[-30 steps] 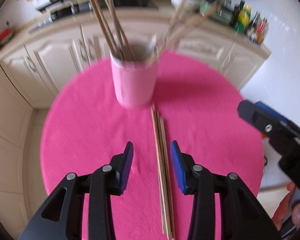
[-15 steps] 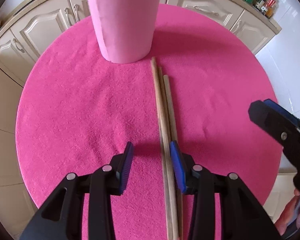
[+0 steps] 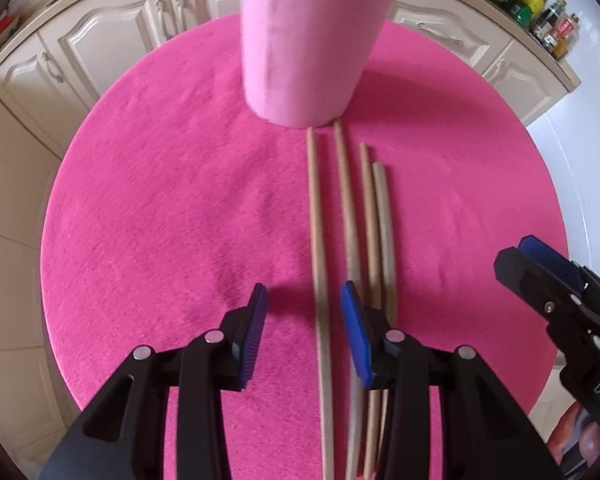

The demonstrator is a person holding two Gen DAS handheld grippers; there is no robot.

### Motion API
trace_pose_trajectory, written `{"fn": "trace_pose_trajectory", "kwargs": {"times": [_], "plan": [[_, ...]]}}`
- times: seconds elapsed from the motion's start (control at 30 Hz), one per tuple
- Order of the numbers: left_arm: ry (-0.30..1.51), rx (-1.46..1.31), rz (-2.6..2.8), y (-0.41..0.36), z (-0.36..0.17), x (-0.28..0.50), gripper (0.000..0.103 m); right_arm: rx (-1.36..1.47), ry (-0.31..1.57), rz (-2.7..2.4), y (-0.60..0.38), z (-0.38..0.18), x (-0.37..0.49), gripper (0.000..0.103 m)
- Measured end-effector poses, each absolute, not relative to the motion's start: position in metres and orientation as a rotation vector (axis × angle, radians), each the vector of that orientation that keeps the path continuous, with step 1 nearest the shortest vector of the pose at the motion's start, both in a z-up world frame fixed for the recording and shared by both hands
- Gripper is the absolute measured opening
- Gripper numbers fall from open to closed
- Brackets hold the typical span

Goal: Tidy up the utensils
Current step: 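Grasp a chopstick with the left tool while the right tool grasps another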

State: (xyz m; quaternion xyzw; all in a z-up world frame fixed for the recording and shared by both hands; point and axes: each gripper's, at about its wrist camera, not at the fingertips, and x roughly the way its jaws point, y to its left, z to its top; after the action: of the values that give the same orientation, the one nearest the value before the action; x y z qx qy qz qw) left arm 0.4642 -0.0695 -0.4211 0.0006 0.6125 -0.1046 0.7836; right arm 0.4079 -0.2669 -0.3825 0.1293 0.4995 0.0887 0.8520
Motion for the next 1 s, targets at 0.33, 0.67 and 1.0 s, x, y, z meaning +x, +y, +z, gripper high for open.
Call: {"fn": "trace_pose_trajectory", "kwargs": {"times": [0.33, 0.67, 1.0], "plan": [[1.332, 0.102, -0.168, -0.085, -0.427, 0.472, 0.038, 0.243, 1.108, 0.211, -0.254, -0.390, 0.414, 0.053], [1.330, 0.034, -0.151, -0.069, -0.420, 0.470, 0.007, 0.183, 1.203, 0.255, -0.222, -0.399, 0.422, 0.027], [1.304, -0.019, -0.150, -0.048, -0.407, 0.455, 0.007, 0.137, 1.287, 0.240, -0.201, -0.411, 0.430, 0.018]]}}
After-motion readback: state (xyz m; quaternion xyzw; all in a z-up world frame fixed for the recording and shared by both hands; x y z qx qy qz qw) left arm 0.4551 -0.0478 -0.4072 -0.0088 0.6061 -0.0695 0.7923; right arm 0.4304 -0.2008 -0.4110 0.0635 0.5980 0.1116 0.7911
